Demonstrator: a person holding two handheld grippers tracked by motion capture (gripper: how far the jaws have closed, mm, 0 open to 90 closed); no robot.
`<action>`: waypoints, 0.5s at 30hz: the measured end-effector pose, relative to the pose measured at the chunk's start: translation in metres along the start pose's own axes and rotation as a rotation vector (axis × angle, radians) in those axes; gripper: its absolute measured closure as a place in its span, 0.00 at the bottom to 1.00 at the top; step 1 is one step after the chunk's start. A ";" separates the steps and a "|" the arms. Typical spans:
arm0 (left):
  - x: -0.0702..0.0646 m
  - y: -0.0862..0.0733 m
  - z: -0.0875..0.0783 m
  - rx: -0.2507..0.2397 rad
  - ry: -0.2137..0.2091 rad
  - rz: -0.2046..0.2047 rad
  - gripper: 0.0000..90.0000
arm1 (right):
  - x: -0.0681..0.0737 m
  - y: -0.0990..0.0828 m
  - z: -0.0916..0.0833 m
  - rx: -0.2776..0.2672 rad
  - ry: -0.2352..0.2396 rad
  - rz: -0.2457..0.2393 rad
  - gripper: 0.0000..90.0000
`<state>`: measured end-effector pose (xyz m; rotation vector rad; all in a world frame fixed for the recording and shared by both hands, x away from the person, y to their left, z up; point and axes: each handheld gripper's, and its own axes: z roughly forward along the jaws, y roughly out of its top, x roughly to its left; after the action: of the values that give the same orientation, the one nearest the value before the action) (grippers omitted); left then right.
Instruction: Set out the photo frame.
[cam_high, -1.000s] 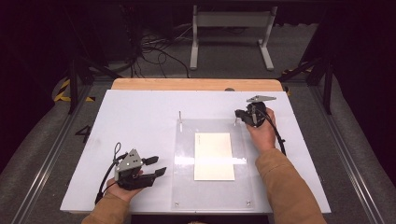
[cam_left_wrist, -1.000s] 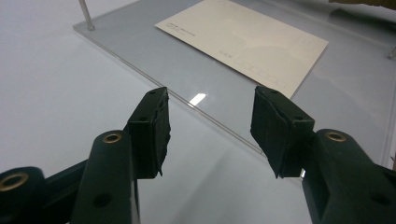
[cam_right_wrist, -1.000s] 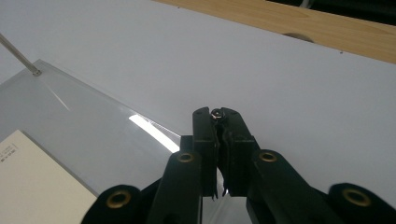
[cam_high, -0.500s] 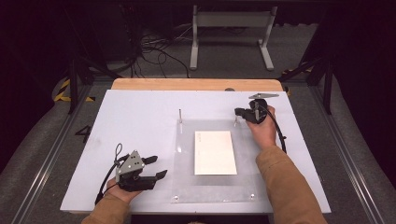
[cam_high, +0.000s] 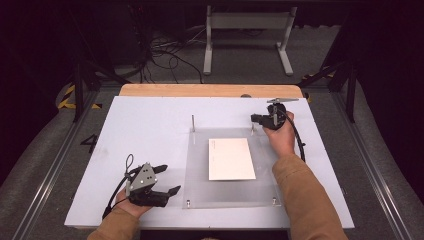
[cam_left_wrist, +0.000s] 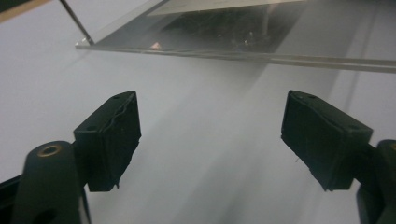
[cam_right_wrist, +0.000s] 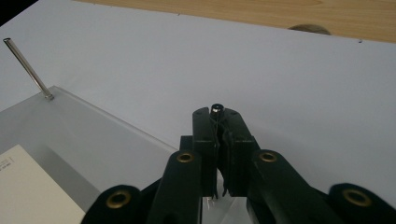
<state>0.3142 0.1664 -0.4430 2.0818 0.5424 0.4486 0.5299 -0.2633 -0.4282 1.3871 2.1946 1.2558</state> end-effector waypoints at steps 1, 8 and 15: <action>-0.002 0.001 0.002 -0.001 0.013 0.018 0.19 | 0.000 0.000 0.000 -0.001 0.002 0.002 0.95; -0.010 0.005 0.018 -0.016 0.061 0.123 0.08 | -0.001 0.000 0.001 0.002 0.002 0.009 0.95; -0.020 0.015 0.024 -0.153 0.067 0.230 0.07 | -0.001 0.001 0.002 0.004 0.000 0.024 0.95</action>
<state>0.3129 0.1314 -0.4447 1.9941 0.2967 0.6740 0.5319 -0.2630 -0.4286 1.4193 2.1881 1.2596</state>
